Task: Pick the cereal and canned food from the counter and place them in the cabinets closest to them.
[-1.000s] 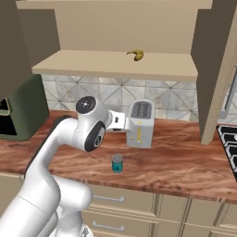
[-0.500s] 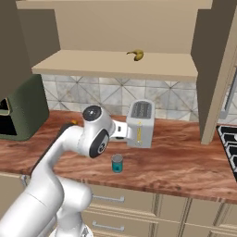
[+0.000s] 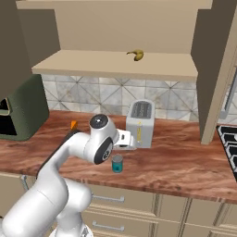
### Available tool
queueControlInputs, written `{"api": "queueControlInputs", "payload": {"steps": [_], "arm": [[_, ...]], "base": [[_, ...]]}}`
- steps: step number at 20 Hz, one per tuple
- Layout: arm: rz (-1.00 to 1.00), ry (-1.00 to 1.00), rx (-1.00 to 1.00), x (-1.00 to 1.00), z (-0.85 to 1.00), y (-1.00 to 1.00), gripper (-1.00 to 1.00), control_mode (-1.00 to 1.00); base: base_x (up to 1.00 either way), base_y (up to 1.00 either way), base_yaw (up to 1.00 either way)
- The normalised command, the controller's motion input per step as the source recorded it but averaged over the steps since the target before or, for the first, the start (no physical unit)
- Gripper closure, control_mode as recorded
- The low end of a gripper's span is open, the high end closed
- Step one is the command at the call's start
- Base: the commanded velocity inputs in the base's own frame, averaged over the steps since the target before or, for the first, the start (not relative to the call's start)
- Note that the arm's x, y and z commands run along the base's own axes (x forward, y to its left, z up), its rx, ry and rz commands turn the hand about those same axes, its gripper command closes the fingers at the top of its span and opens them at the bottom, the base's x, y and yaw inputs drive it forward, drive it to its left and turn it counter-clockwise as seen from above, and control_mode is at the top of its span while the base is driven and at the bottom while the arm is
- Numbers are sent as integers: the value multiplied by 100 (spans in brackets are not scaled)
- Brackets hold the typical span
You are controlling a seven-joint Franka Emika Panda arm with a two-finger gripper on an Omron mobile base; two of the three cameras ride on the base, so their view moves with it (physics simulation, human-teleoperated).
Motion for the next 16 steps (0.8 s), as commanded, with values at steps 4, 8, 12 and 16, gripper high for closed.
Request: {"api": "queueControlInputs", "payload": {"steps": [4, 8, 12, 16], "arm": [[0, 5, 3, 10, -33, 8, -100, -100], [0, 5, 4, 9, -29, 14, -100, -100], [0, 4, 2, 7, -22, 3, -100, -100], [0, 7, 0, 5, -16, 0, -100, -100]], "base": [[0, 0, 0], [0, 0, 0], [0, 0, 0], [0, 0, 0]]}}
